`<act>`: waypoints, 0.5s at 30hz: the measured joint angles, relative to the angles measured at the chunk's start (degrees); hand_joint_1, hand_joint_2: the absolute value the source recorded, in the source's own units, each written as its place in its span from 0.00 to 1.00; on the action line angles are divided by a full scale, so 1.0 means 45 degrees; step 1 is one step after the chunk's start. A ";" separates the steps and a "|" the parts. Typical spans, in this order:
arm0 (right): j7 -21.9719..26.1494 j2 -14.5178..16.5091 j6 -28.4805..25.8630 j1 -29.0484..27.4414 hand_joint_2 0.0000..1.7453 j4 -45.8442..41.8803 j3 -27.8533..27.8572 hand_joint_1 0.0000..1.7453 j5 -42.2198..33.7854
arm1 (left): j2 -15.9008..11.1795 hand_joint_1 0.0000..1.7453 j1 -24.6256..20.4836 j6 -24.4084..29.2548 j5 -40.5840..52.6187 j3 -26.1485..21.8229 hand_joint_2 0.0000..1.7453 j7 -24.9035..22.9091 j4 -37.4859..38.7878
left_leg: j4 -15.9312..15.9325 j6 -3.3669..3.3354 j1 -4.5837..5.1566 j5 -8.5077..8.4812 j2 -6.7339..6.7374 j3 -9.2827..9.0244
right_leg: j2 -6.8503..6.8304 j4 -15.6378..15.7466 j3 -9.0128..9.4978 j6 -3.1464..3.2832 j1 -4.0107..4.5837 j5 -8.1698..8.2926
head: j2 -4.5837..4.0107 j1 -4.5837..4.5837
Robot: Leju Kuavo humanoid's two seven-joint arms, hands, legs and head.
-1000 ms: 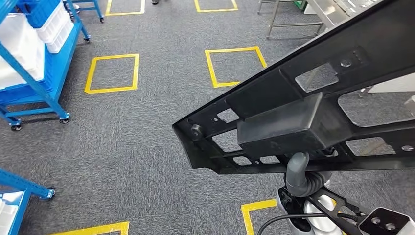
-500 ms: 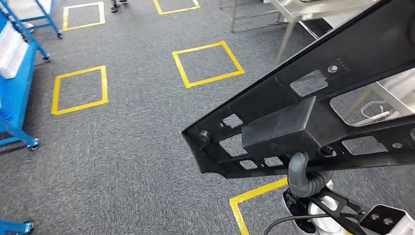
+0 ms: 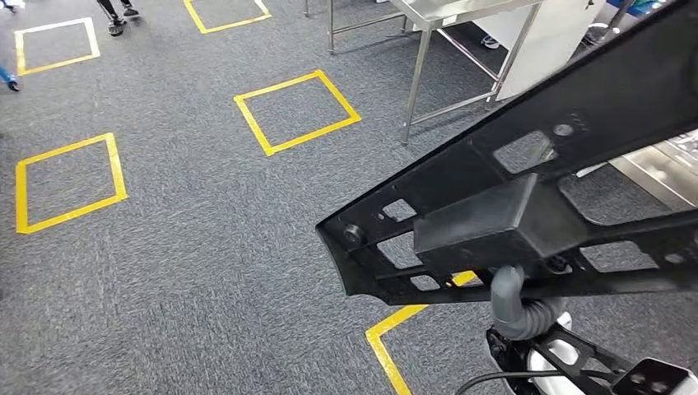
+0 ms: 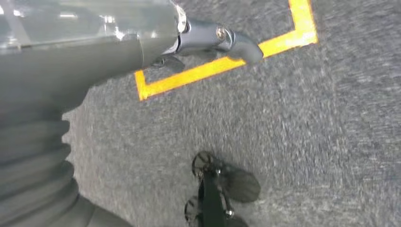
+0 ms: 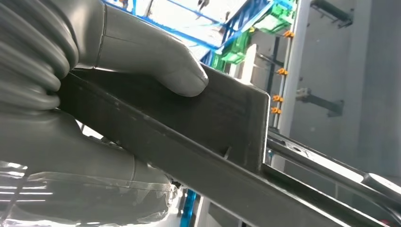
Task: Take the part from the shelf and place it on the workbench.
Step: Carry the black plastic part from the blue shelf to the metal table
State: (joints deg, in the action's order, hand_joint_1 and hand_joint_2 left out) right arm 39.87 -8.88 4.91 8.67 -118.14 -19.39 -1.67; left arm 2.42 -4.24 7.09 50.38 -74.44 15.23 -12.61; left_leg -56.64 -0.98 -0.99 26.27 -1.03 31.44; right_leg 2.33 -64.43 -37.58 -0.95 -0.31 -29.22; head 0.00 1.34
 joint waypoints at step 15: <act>-0.0015 0.0003 0.1049 0.0438 1.00 0.0445 0.0053 1.00 -0.0474 | -0.0042 0.00 -0.0204 -0.0169 0.0131 0.0019 1.00 0.0215 0.0000 | -0.0029 0.0645 0.0024 0.0539 0.1711 -0.0466 | -0.0789 0.1533 0.0747 0.0381 -0.0081 0.0876 | 0.0005 -0.0016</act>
State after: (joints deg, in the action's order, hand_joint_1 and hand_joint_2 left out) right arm 39.80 -8.87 9.63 10.64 -116.14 -19.15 -3.80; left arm 2.23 -5.16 6.33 50.97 -74.36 16.20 -12.61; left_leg -56.78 1.92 -0.89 28.70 6.67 29.34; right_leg -1.23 -57.53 -34.22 0.77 -0.68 -25.28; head 0.02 1.27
